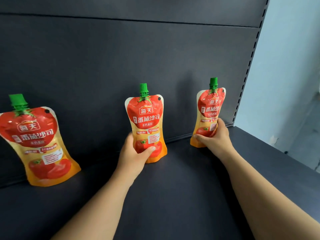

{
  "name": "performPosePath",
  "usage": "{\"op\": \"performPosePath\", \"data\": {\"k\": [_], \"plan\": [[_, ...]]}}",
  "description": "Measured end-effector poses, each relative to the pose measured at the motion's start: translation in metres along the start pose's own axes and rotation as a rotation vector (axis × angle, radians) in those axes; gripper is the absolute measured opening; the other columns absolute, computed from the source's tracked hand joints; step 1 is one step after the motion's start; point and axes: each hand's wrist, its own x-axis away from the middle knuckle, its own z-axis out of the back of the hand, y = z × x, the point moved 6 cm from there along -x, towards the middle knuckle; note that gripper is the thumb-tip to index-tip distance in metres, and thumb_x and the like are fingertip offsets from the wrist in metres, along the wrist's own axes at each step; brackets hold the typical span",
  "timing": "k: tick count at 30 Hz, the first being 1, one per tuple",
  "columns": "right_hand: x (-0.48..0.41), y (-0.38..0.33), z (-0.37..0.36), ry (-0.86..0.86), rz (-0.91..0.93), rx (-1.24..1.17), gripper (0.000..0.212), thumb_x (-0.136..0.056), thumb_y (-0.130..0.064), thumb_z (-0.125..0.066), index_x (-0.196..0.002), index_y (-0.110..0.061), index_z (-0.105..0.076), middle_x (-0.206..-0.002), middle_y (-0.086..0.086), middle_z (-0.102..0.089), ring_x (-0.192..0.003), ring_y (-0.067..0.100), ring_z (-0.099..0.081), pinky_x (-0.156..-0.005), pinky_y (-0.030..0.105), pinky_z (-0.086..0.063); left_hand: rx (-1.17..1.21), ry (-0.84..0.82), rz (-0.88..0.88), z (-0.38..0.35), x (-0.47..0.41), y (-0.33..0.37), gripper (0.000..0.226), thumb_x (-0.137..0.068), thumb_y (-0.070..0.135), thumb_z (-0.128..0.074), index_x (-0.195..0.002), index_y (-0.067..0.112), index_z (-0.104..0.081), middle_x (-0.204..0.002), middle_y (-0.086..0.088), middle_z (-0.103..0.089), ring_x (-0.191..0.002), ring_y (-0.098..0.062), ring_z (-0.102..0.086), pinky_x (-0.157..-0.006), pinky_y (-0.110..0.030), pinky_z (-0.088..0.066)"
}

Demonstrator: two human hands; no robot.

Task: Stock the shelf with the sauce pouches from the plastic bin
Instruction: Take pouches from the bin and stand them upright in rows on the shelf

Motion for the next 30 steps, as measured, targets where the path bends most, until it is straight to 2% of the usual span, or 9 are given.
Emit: {"op": "performPosePath", "data": {"k": [3,7,9,11,13,19,25,27,30], "plan": [[-0.004,0.002,-0.003,-0.034,0.016,0.031,0.060,-0.067,-0.012,-0.080,-0.114,-0.021,-0.043,-0.110,0.000,-0.057,-0.099,0.017,-0.055,-0.082,0.030,-0.046,0.029,0.000,0.015,-0.001,-0.004,-0.002,0.048,-0.076,0.012,-0.072,-0.108,0.031,-0.043,-0.095,0.021,-0.053,-0.087,0.003,-0.053,-0.067,-0.012,-0.040],[-0.010,0.007,0.002,0.005,-0.010,0.046,0.082,-0.068,-0.022,-0.079,-0.136,-0.022,-0.033,-0.128,0.008,-0.049,-0.118,0.026,-0.049,-0.098,0.045,-0.045,0.063,-0.029,0.034,-0.003,-0.004,-0.002,0.052,-0.075,0.010,-0.072,-0.111,0.030,-0.042,-0.097,0.020,-0.053,-0.088,0.003,-0.053,-0.066,-0.011,-0.040],[-0.012,0.008,0.004,0.003,-0.016,0.027,0.078,-0.069,-0.020,-0.078,-0.134,-0.022,-0.035,-0.127,0.007,-0.050,-0.117,0.025,-0.049,-0.096,0.042,-0.046,0.061,-0.035,0.036,-0.004,-0.003,-0.002,0.053,-0.074,0.009,-0.073,-0.112,0.030,-0.040,-0.096,0.020,-0.052,-0.087,0.003,-0.052,-0.065,-0.011,-0.040],[-0.011,0.007,0.007,0.003,-0.014,-0.010,0.068,-0.071,-0.015,-0.077,-0.127,-0.022,-0.039,-0.118,0.000,-0.054,-0.107,0.021,-0.053,-0.085,0.032,-0.045,0.052,-0.037,0.033,-0.004,-0.003,-0.002,0.054,-0.074,0.009,-0.073,-0.112,0.030,-0.039,-0.096,0.021,-0.051,-0.087,0.004,-0.051,-0.065,-0.011,-0.040],[-0.010,0.007,0.009,0.018,-0.037,-0.052,0.069,-0.073,-0.014,-0.075,-0.130,-0.018,-0.036,-0.112,-0.004,-0.051,-0.099,0.016,-0.051,-0.081,0.028,-0.041,0.039,-0.023,0.017,-0.004,-0.003,-0.001,0.054,-0.074,0.010,-0.073,-0.111,0.030,-0.040,-0.097,0.021,-0.051,-0.088,0.004,-0.052,-0.066,-0.011,-0.040],[-0.009,0.013,0.010,0.039,-0.110,-0.100,0.073,-0.076,-0.018,-0.074,-0.133,-0.010,-0.029,-0.129,0.006,-0.048,-0.100,0.014,-0.045,-0.085,0.028,-0.040,0.039,0.008,0.015,-0.001,-0.005,-0.003,0.057,-0.071,0.012,-0.076,-0.113,0.030,-0.042,-0.101,0.016,-0.054,-0.090,0.001,-0.054,-0.066,-0.013,-0.042],[-0.008,0.013,0.010,0.036,-0.130,-0.109,0.074,-0.076,-0.018,-0.074,-0.133,-0.010,-0.027,-0.132,0.007,-0.047,-0.103,0.016,-0.047,-0.087,0.030,-0.041,-0.027,0.019,0.005,-0.001,-0.006,-0.003,0.047,-0.074,0.015,-0.074,-0.108,0.028,-0.044,-0.100,0.012,-0.055,-0.092,-0.006,-0.054,-0.068,-0.015,-0.043],[-0.008,0.012,0.009,0.034,-0.127,-0.097,0.074,-0.076,-0.019,-0.074,-0.133,-0.011,-0.028,-0.131,0.007,-0.047,-0.101,0.015,-0.047,-0.086,0.029,-0.041,-0.054,0.015,-0.006,-0.003,-0.007,-0.002,0.045,-0.076,0.016,-0.073,-0.107,0.026,-0.043,-0.102,0.010,-0.054,-0.094,-0.008,-0.053,-0.075,-0.020,-0.044],[-0.007,0.012,0.010,0.045,-0.129,-0.093,0.076,-0.074,-0.019,-0.076,-0.133,-0.011,-0.029,-0.131,0.008,-0.047,-0.106,0.017,-0.049,-0.086,0.030,-0.042,-0.060,-0.006,-0.002,-0.005,-0.009,-0.002,0.045,-0.077,0.016,-0.071,-0.108,0.027,-0.040,-0.099,0.013,-0.052,-0.091,-0.004,-0.051,-0.076,-0.022,-0.042]]}}
